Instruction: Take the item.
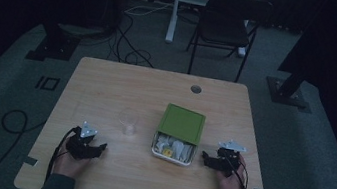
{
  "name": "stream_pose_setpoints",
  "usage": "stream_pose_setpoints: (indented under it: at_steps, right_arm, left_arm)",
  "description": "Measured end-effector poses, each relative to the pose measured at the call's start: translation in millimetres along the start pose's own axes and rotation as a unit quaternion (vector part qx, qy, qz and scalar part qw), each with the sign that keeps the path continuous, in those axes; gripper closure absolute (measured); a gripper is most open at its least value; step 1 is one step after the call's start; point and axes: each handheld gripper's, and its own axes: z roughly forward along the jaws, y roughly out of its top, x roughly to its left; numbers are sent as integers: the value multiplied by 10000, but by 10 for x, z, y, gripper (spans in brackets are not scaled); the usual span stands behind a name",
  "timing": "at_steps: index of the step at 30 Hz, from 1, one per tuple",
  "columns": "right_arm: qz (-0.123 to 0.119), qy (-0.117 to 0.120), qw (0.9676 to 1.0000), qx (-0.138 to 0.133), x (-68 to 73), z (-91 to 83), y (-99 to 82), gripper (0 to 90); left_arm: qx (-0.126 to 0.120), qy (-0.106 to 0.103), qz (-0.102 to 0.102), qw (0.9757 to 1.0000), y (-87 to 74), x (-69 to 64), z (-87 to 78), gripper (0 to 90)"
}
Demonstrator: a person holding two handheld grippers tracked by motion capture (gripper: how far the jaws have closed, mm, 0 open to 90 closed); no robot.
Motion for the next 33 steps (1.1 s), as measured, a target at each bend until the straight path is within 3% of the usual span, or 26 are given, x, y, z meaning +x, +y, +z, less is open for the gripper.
stream_pose_setpoints:
  at_steps: [15,33]
  right_arm:
    - [48,-44,10000,-6,9,-6,-7,125]
    - [62,-55,10000,-5,12,-9,-9,125]
  left_arm:
    - [-231,-172,230,9993,97,-157,-152,393]
    - [-462,-555,586,9957,248,-349,-316,399]
